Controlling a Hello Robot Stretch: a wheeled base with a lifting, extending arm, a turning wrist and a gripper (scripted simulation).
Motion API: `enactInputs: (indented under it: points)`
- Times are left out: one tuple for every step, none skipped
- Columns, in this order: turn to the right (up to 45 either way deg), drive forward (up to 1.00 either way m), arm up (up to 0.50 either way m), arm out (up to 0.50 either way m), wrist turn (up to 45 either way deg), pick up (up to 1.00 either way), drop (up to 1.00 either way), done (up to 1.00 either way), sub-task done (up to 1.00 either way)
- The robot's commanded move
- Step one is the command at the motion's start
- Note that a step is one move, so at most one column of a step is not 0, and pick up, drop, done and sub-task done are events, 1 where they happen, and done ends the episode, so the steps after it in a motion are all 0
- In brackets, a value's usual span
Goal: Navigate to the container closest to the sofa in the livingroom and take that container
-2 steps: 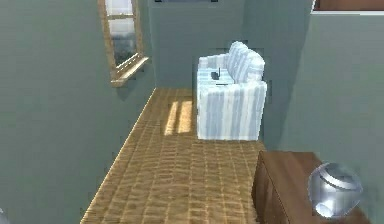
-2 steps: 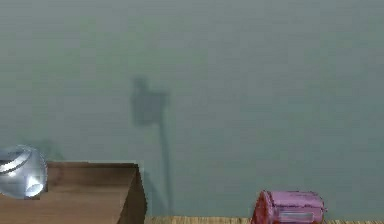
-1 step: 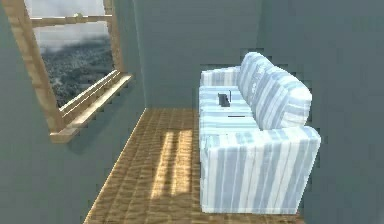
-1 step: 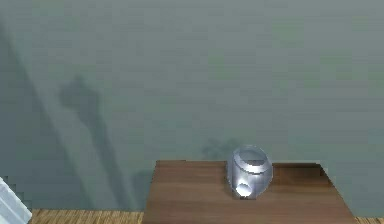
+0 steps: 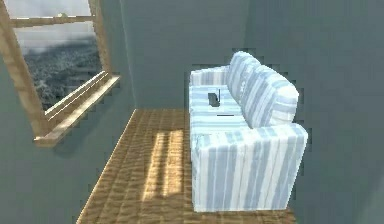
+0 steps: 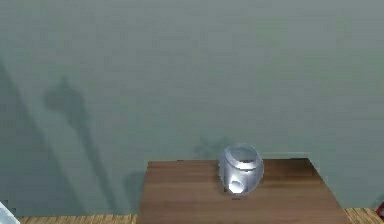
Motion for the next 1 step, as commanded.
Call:
enactInputs:
  points:
    - [0.0, 0.3, 0.0, 0.0, 0.0, 0.0, 0.0, 0.0, 0.0]
